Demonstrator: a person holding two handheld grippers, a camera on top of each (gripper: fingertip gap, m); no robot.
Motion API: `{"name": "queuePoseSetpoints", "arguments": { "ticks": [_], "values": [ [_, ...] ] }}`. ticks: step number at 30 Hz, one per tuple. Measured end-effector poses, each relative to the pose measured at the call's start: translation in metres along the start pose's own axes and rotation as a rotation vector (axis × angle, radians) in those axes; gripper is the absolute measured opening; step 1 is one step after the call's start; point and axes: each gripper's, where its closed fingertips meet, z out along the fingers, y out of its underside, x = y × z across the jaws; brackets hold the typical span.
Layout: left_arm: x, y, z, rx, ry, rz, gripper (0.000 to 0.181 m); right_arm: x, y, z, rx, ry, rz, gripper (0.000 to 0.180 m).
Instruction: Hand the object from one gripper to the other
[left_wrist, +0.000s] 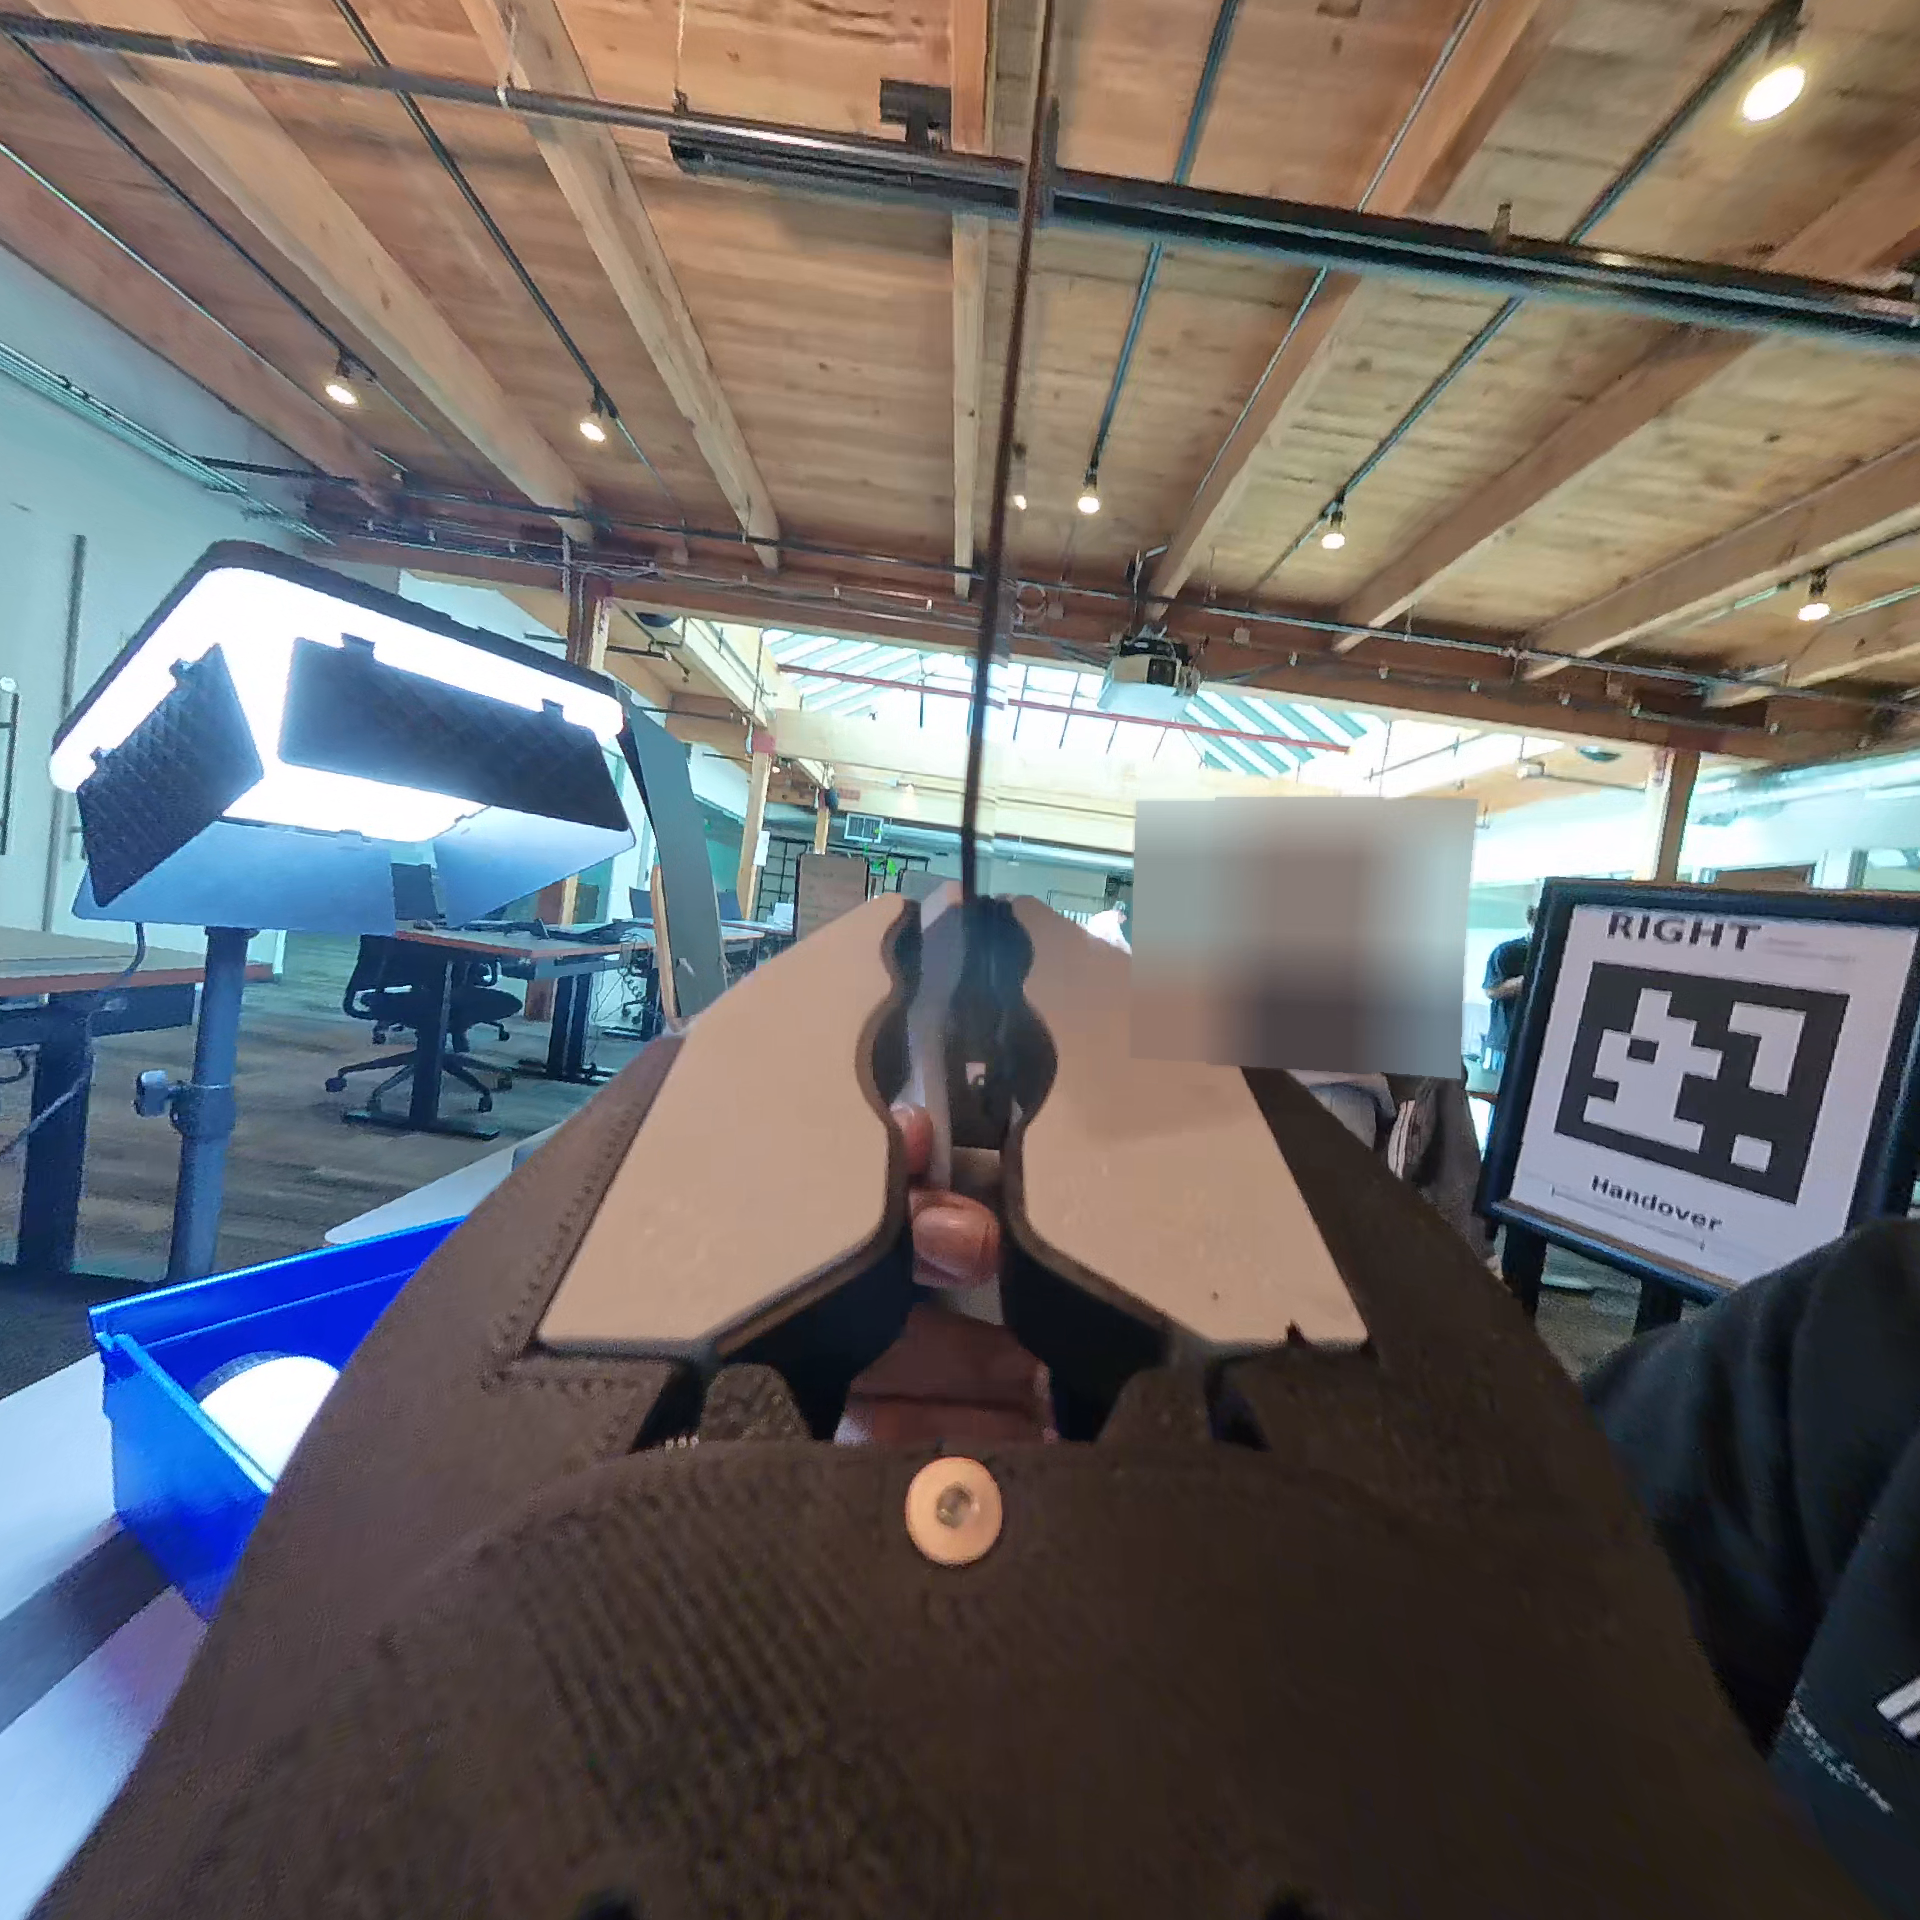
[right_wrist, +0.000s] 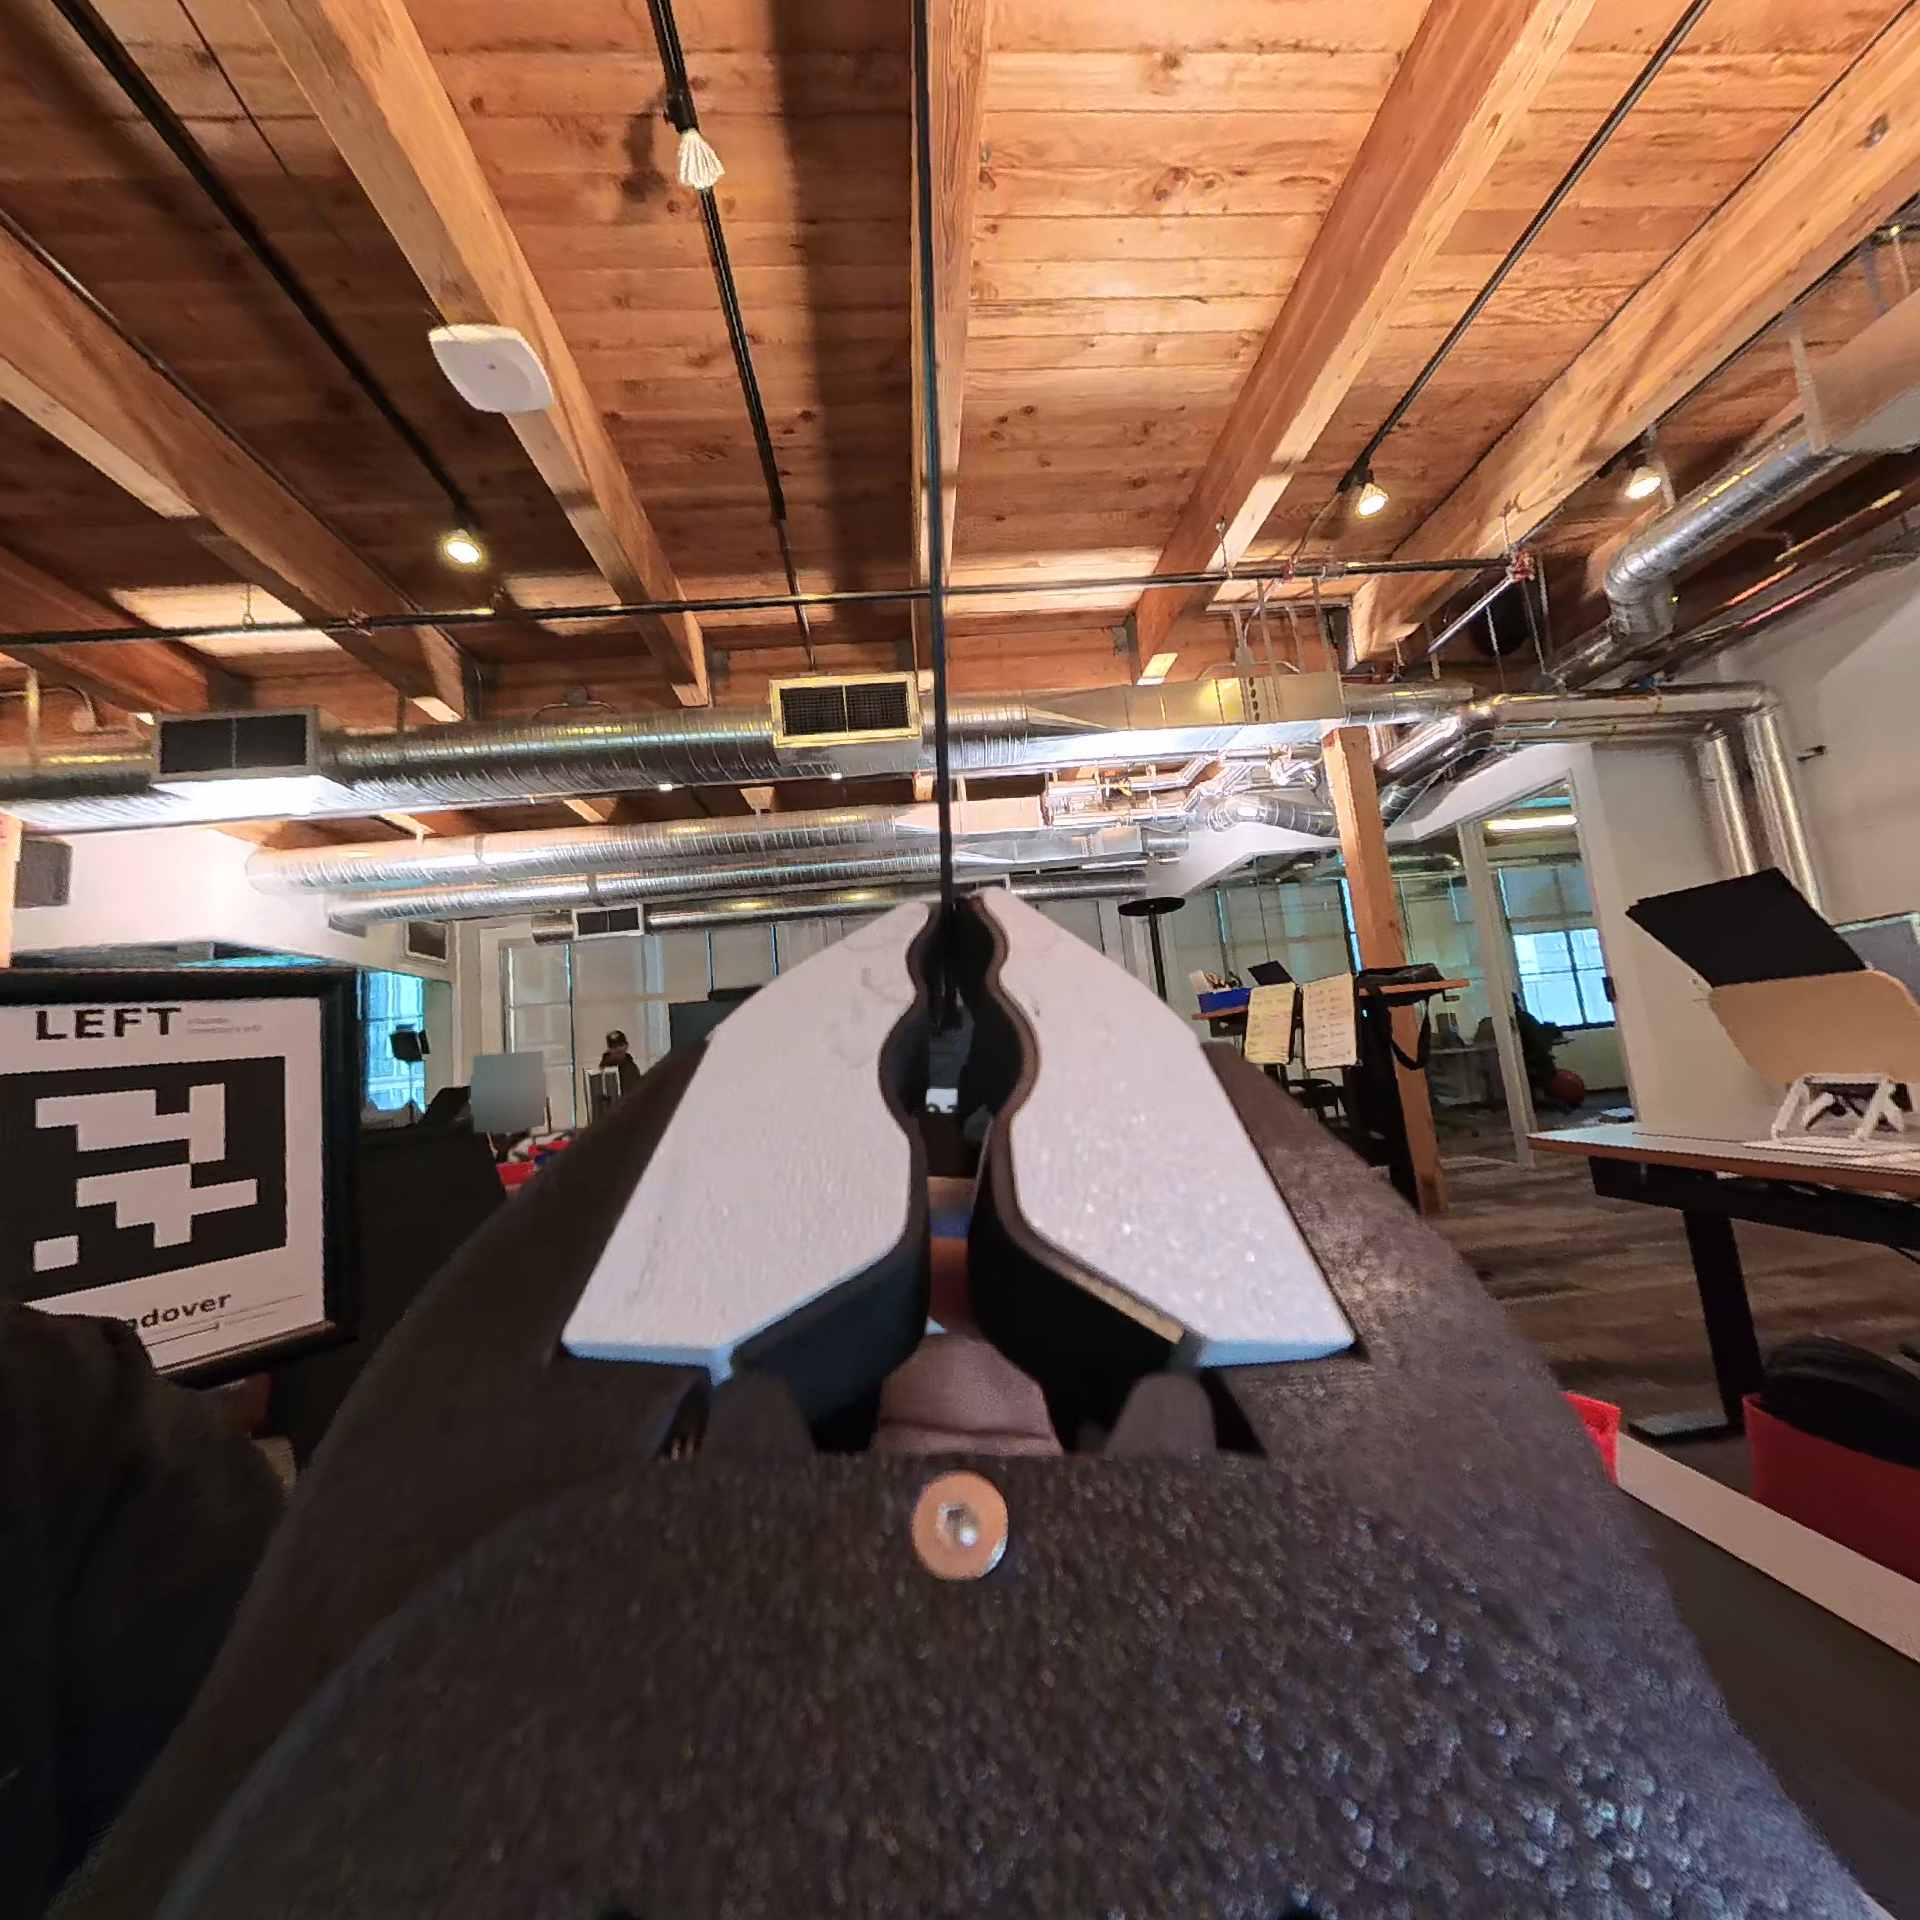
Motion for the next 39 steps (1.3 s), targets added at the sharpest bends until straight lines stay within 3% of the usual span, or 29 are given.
{"name": "queuePoseSetpoints", "arguments": {
  "ticks": [2,11,14,20,23,26,32,39],
  "values": [
    [0.003,-0.001,0.000,0.009,0.001,0.025,0.002,0.000,0.000,0.000,0.014,-0.001,0.015,0.002],
    [0.004,0.010,-0.011,-0.220,0.051,-0.014,0.002,-0.002,-0.001,-0.002,-0.115,-0.021,-0.060,0.010],
    [0.006,0.012,-0.010,-0.246,0.061,-0.032,0.002,-0.005,-0.003,-0.005,-0.121,-0.039,-0.075,0.003],
    [0.003,0.005,-0.009,-0.161,0.038,-0.021,0.002,-0.001,-0.006,-0.003,-0.039,-0.004,-0.066,0.002],
    [0.001,0.010,-0.002,-0.130,0.018,-0.025,0.013,-0.001,-0.011,-0.006,0.038,-0.002,-0.047,0.002],
    [0.002,0.011,0.002,-0.093,0.009,-0.017,0.003,-0.001,-0.010,-0.006,0.070,-0.002,-0.025,0.002],
    [-0.001,0.005,-0.007,-0.137,0.019,-0.042,0.003,0.004,-0.002,-0.003,-0.023,0.021,-0.044,0.003],
    [-0.003,0.003,-0.012,-0.154,0.037,-0.071,0.003,0.006,-0.026,-0.013,0.020,0.039,-0.061,0.003]
  ]
}}
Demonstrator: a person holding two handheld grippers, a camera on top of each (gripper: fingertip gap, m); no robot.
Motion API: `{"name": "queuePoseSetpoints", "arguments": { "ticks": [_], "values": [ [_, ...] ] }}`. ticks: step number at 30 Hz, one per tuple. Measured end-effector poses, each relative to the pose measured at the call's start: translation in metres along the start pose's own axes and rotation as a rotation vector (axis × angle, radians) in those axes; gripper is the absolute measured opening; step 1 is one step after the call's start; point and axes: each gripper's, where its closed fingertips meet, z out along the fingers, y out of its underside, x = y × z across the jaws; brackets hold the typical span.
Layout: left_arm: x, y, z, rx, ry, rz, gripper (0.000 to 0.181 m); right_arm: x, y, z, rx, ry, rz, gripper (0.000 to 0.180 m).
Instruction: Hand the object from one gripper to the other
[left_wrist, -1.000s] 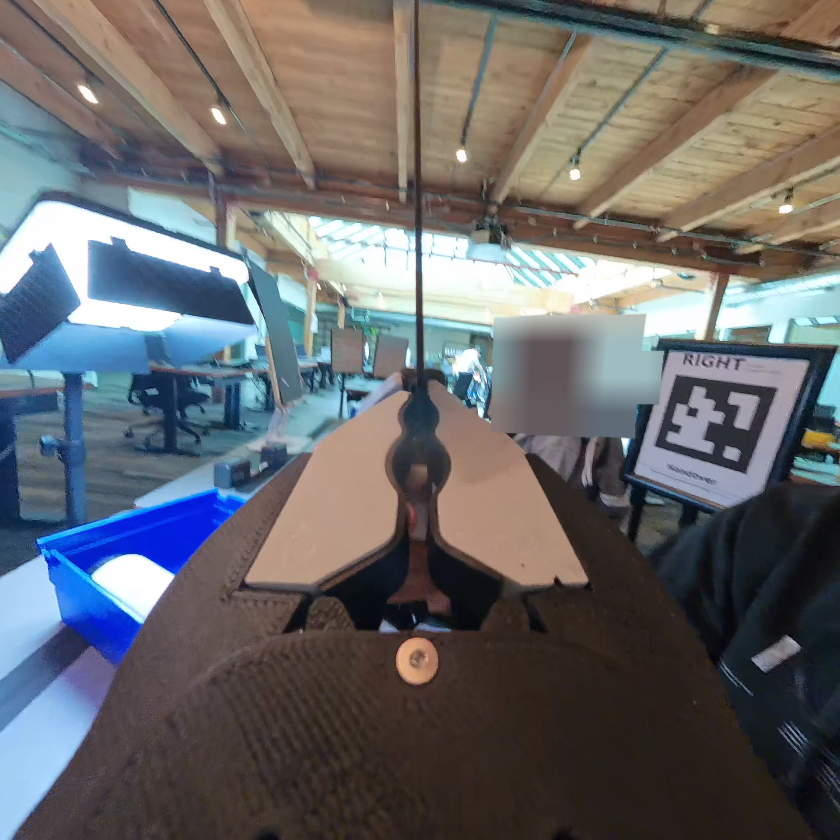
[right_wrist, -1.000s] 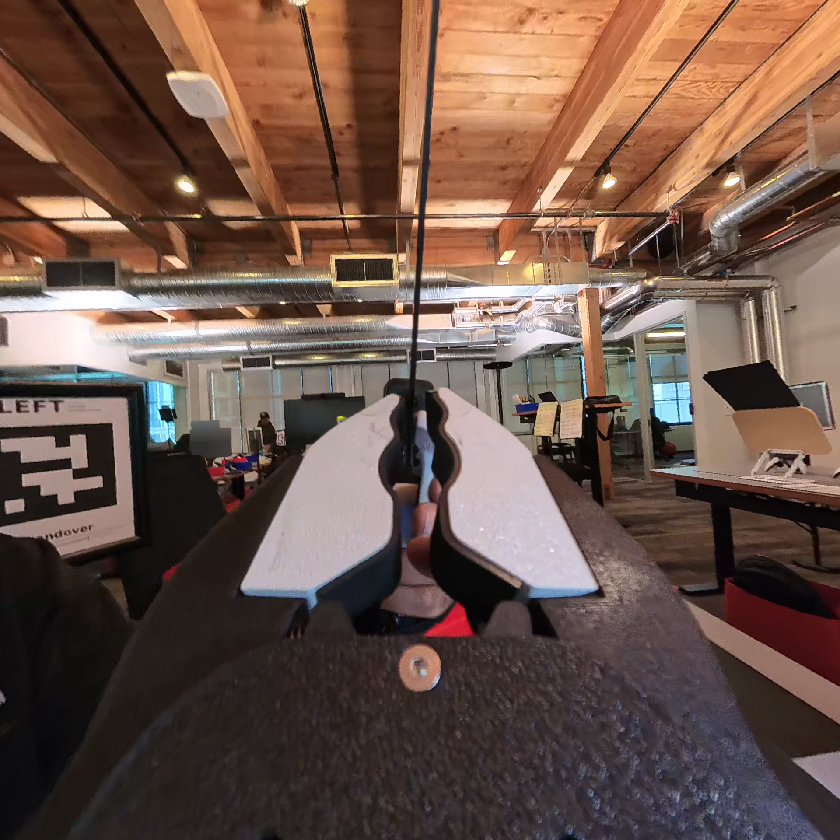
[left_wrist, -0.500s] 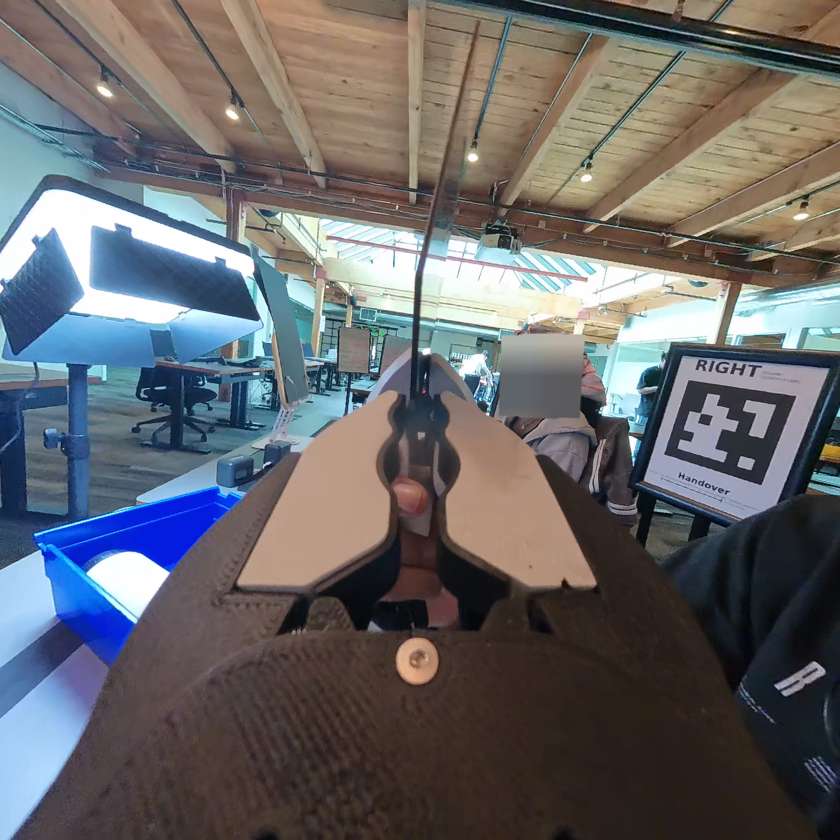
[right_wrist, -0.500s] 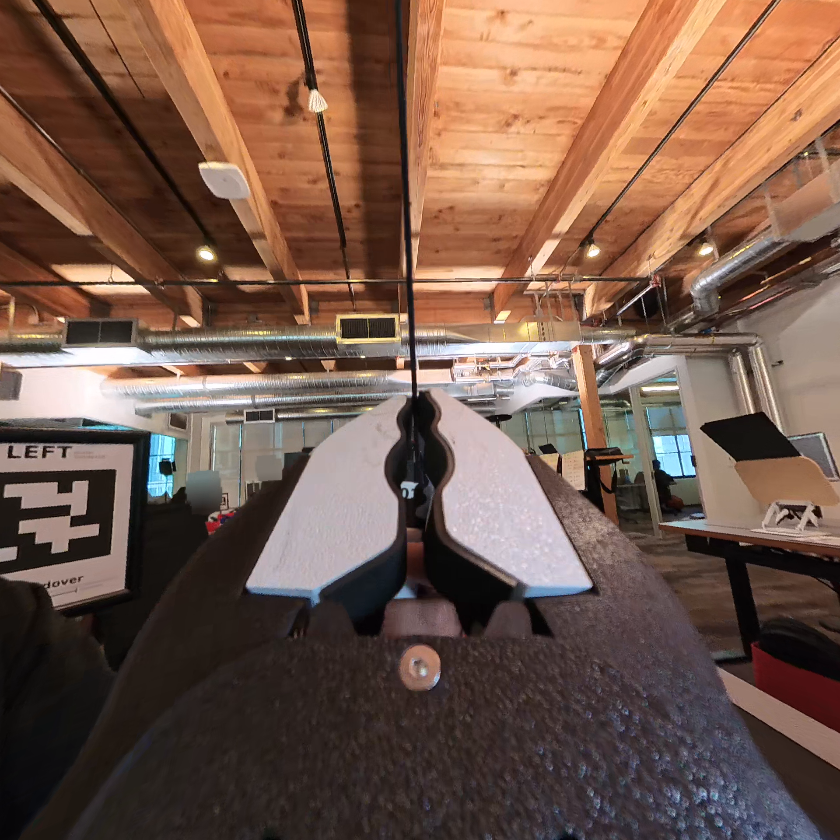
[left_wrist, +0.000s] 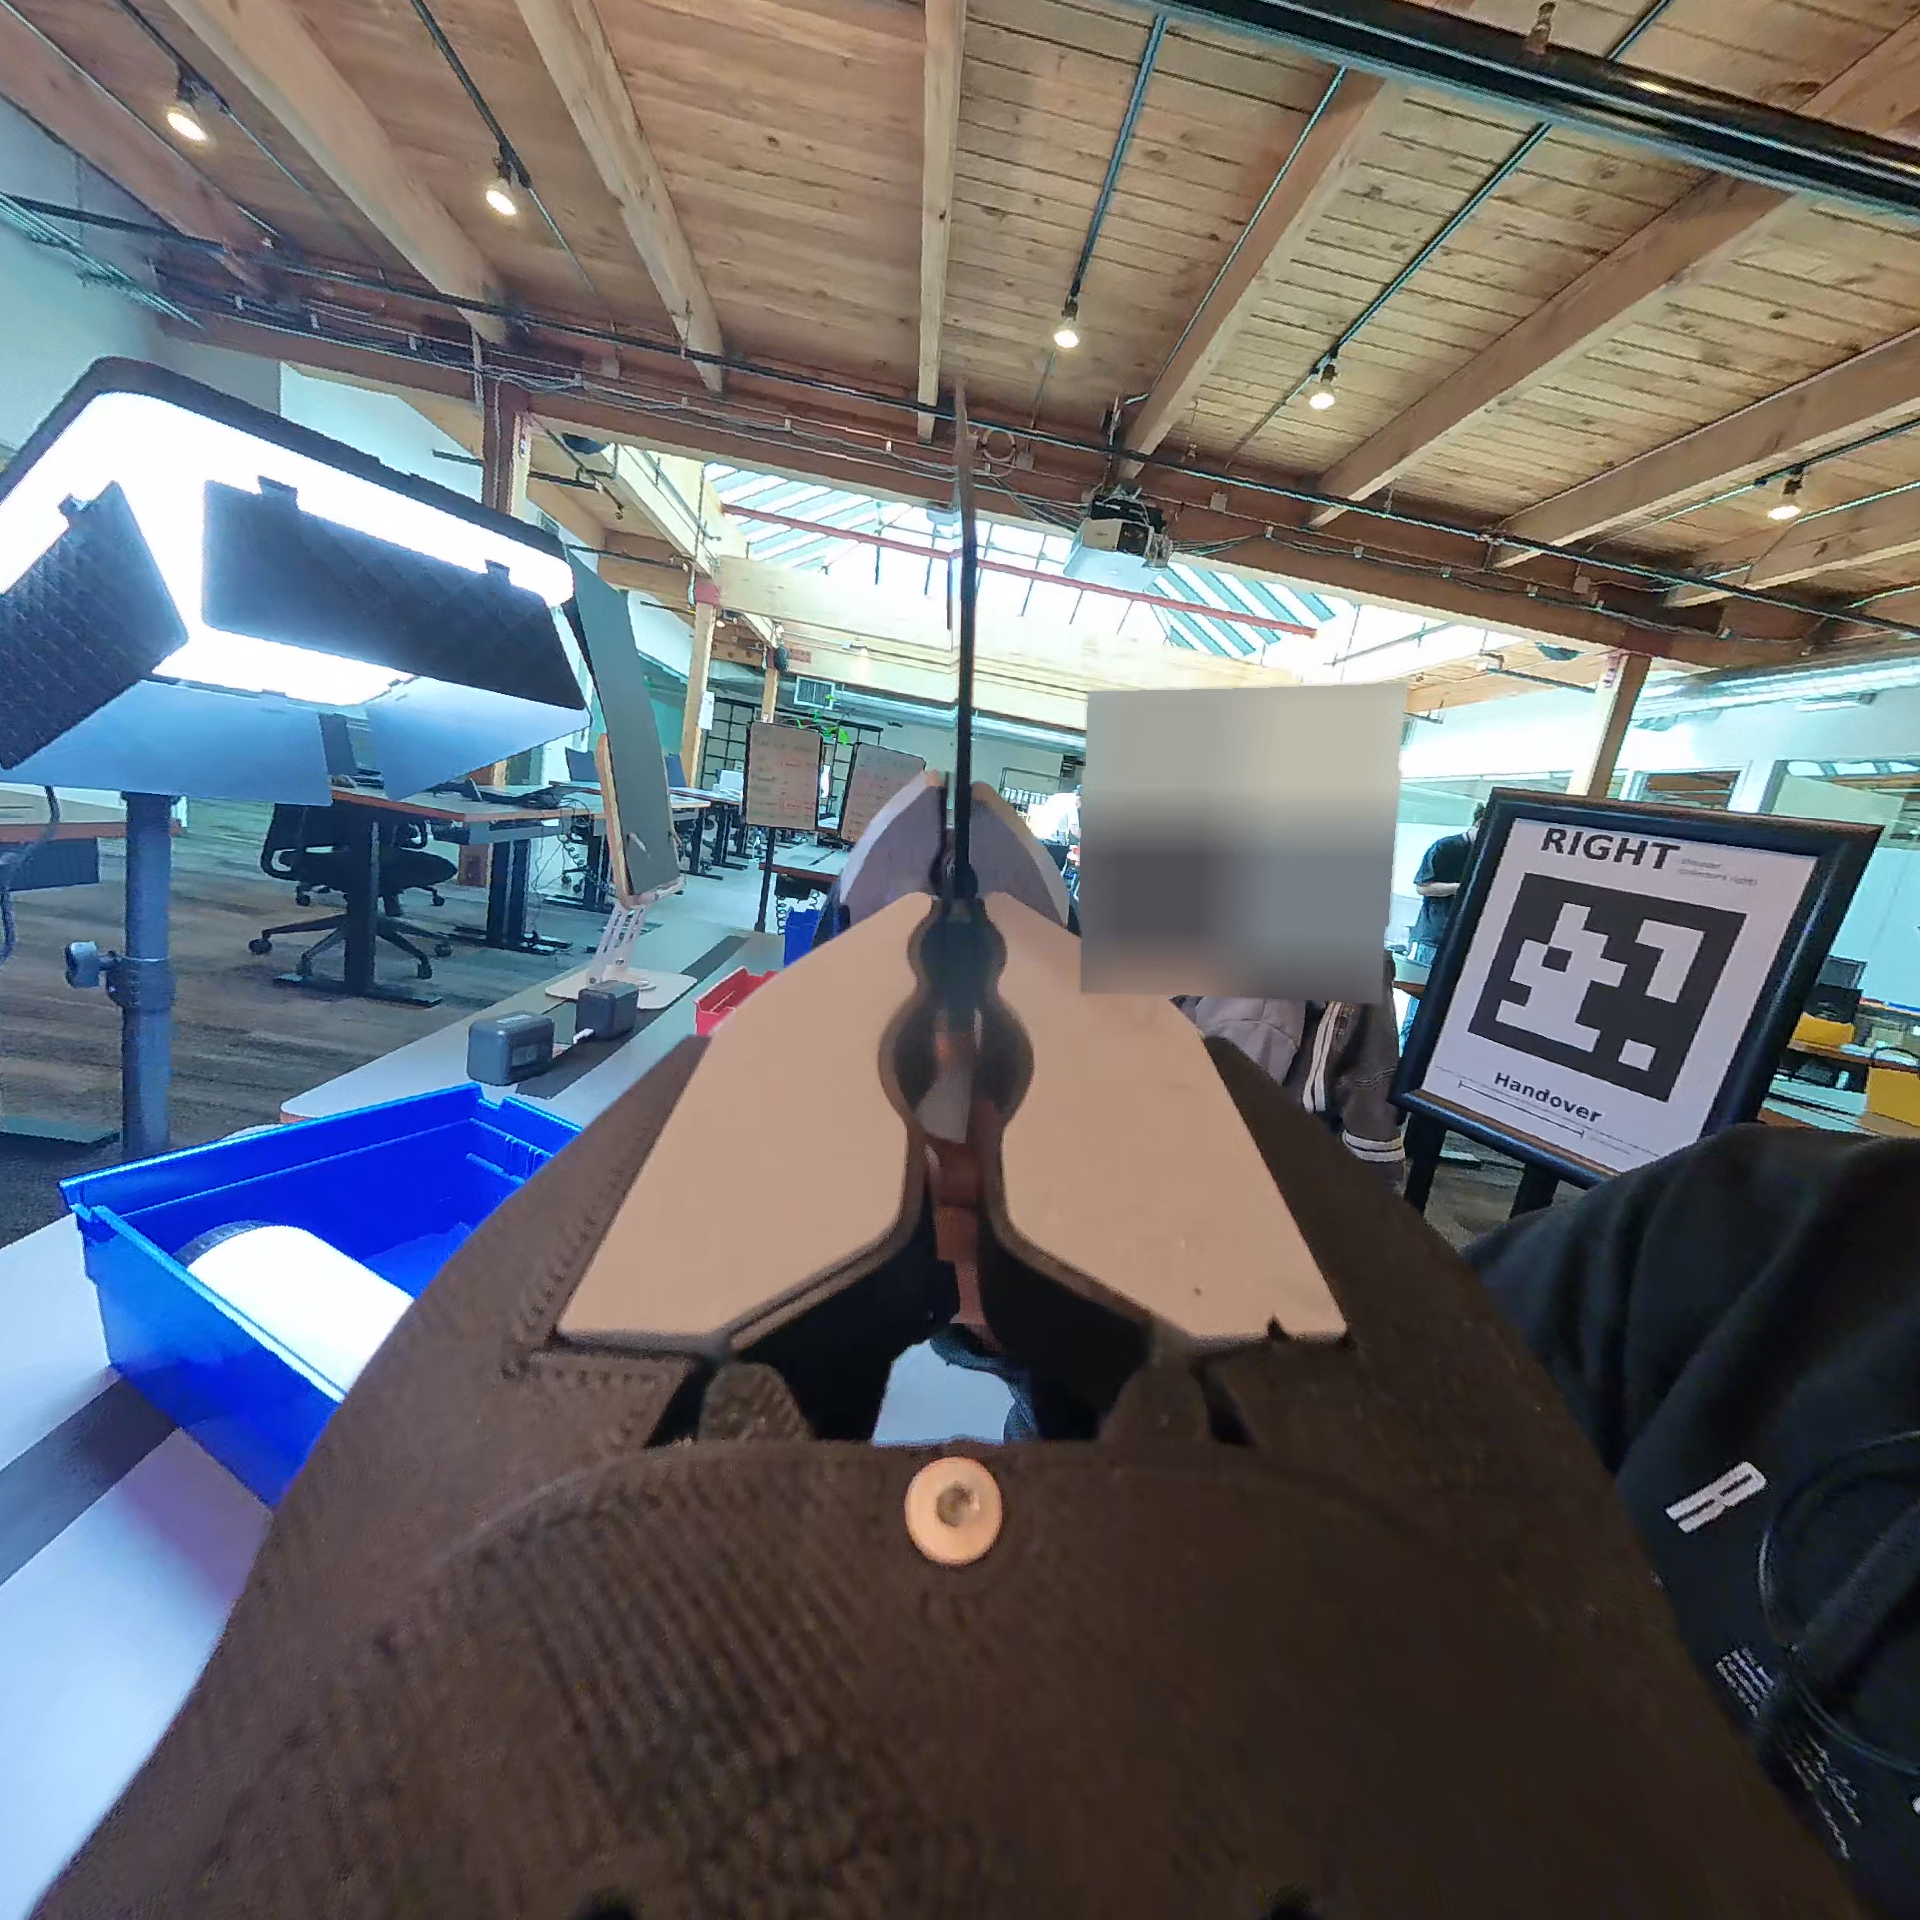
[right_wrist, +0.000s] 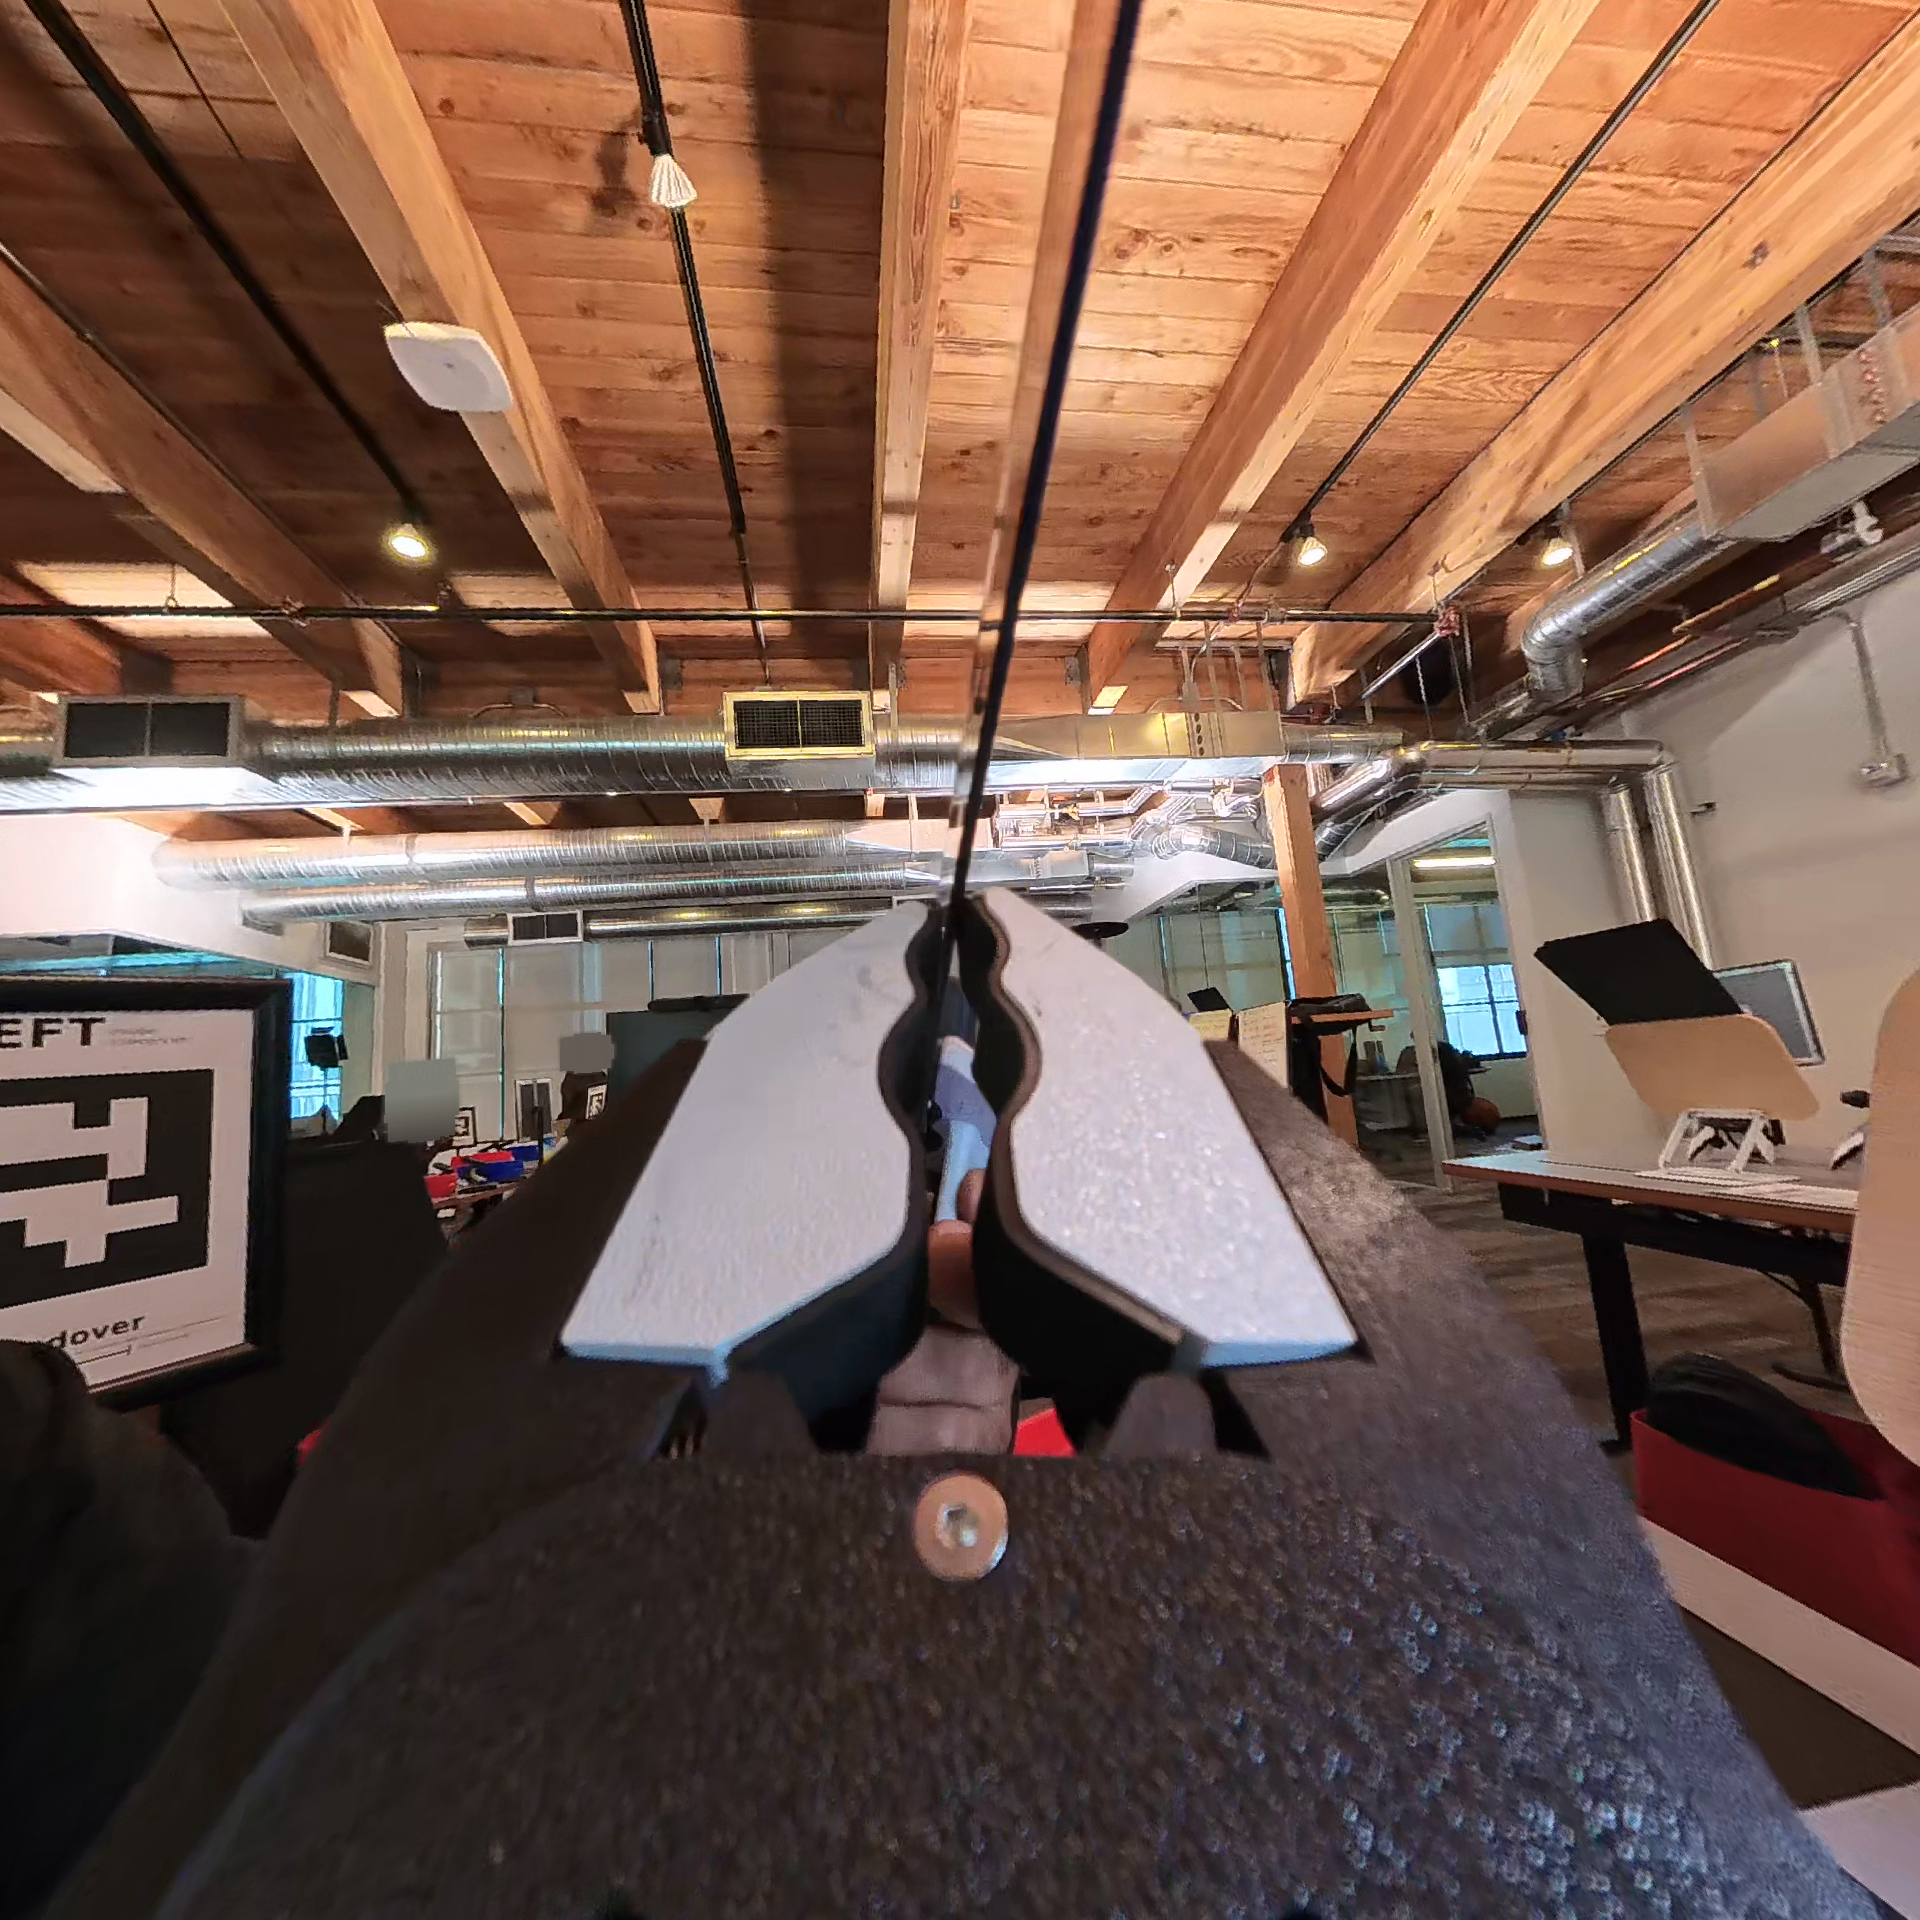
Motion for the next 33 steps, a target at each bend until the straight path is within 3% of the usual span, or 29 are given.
{"name": "queuePoseSetpoints", "arguments": {
  "ticks": [4,7,10,15,24,33],
  "values": [
    [-0.002,-0.004,-0.001,0.049,0.000,-0.014,0.003,0.000,0.001,0.001,0.018,0.005,0.003,0.002],
    [-0.003,-0.015,-0.002,0.187,-0.015,0.001,0.010,-0.001,0.000,0.000,0.064,0.007,0.020,0.002],
    [0.000,-0.004,0.007,0.182,0.012,0.004,0.016,-0.003,0.002,0.002,0.092,-0.002,0.047,0.002],
    [0.002,-0.002,0.013,0.234,-0.017,0.034,0.002,-0.004,0.012,0.005,0.087,-0.006,0.078,0.001],
    [-0.002,-0.010,0.004,0.248,0.007,-0.013,0.001,0.000,0.020,0.007,0.055,0.012,0.076,0.003],
    [0.000,-0.006,0.010,0.290,-0.011,-0.008,0.009,-0.003,0.025,0.010,0.011,0.004,0.076,0.002]
  ]
}}
